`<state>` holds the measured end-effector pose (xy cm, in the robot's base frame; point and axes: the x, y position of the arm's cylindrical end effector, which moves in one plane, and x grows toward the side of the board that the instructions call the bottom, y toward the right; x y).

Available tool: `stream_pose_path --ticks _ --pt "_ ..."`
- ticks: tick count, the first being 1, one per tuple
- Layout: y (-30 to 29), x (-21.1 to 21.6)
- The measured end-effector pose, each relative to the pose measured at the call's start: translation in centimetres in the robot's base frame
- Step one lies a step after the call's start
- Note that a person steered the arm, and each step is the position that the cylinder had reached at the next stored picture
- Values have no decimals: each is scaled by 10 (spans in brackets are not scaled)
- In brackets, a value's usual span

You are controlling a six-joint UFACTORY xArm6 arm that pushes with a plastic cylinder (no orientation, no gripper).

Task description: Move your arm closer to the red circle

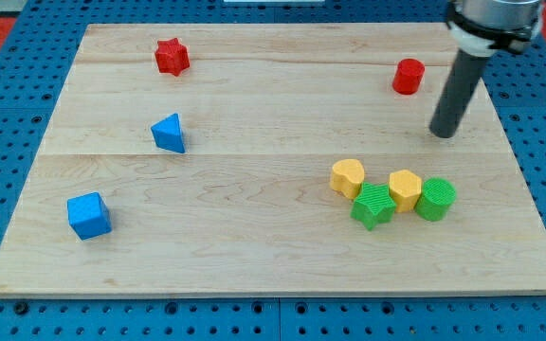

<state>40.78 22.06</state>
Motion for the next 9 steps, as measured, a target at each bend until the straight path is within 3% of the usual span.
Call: stream_pose_path --ticks 1,3,5,6,9 --pt "53 -4" --pt "63 -6" --pt "125 -12" --pt "124 -18" --pt "62 -98"
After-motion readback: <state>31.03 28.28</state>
